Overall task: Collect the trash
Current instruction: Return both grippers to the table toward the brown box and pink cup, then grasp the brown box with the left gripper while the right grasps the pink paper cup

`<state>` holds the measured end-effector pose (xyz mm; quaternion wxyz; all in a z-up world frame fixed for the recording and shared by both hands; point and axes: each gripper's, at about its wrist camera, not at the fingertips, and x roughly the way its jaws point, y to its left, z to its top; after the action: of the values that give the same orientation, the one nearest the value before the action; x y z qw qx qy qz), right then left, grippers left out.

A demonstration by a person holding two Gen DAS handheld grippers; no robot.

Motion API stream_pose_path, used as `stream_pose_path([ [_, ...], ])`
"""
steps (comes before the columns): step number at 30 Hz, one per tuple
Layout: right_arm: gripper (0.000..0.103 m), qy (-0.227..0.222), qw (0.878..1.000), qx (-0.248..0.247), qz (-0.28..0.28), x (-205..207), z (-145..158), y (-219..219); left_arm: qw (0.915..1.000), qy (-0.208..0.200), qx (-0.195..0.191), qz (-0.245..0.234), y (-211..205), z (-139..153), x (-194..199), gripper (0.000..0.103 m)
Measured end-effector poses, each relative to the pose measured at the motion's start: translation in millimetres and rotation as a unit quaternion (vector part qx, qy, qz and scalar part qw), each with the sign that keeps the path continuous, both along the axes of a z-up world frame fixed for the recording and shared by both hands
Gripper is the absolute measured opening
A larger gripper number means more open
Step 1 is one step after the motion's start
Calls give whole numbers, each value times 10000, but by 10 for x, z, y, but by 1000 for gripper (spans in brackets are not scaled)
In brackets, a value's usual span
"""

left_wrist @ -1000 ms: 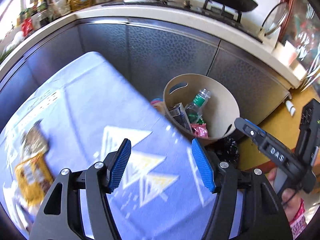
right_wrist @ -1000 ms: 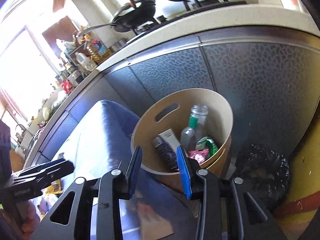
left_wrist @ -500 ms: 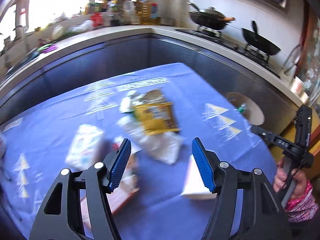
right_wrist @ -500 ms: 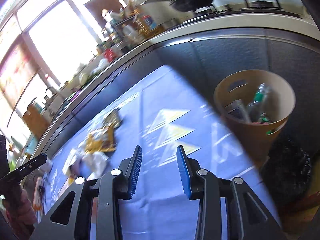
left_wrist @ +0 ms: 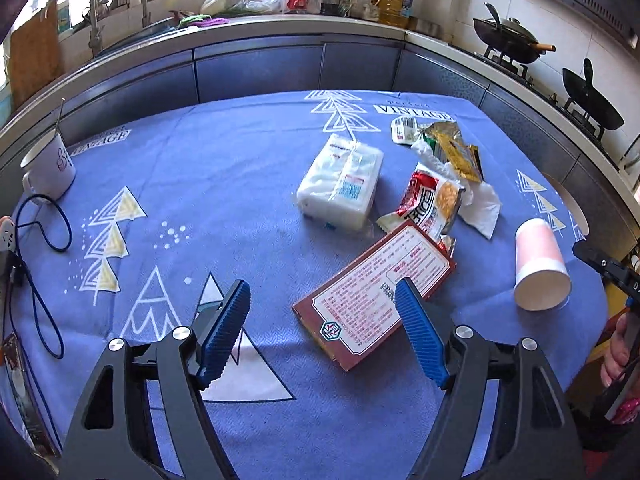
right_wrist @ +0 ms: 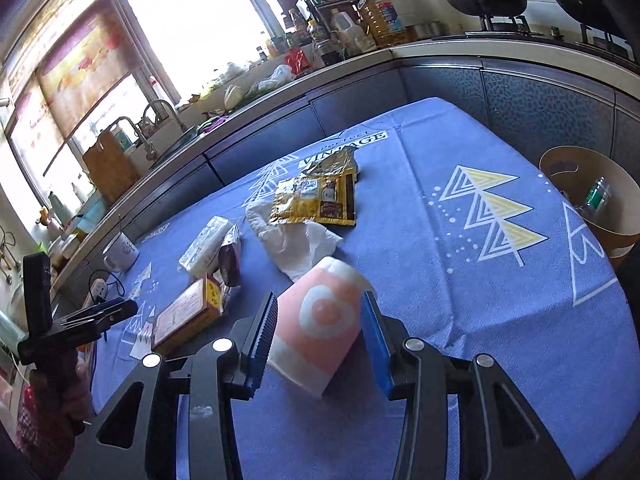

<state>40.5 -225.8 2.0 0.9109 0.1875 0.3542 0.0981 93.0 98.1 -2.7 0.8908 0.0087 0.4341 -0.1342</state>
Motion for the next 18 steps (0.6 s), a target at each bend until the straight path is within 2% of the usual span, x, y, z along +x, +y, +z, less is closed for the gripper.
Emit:
stream_pose_path([
  [2, 44, 61, 9999, -90, 25, -4, -30, 33, 9998, 82, -57, -191, -90, -98, 30, 75],
  [4, 44, 154, 9999, -77, 1, -25, -76, 33, 9994, 100, 55, -323, -205, -193, 64, 80],
  [6, 44, 222, 9997, -69, -26, -41, -112, 38, 9989, 203, 156, -405, -307, -287, 113, 82],
  [9, 46, 262, 9996, -102, 3, -80, -127, 63, 9978, 83, 347, -559, -456, -326, 78, 85],
  [11, 49, 241, 9995, -189, 40, -109, -121, 105, 9971, 32, 403, -650, -528, -327, 27, 85],
  [14, 50, 179, 9993, -299, 101, -142, -121, 152, 9962, -38, 587, -649, -606, -335, -60, 77],
  [18, 51, 143, 9993, -336, 91, -155, -147, 148, 9952, 74, 508, -833, -687, -309, -170, 79],
])
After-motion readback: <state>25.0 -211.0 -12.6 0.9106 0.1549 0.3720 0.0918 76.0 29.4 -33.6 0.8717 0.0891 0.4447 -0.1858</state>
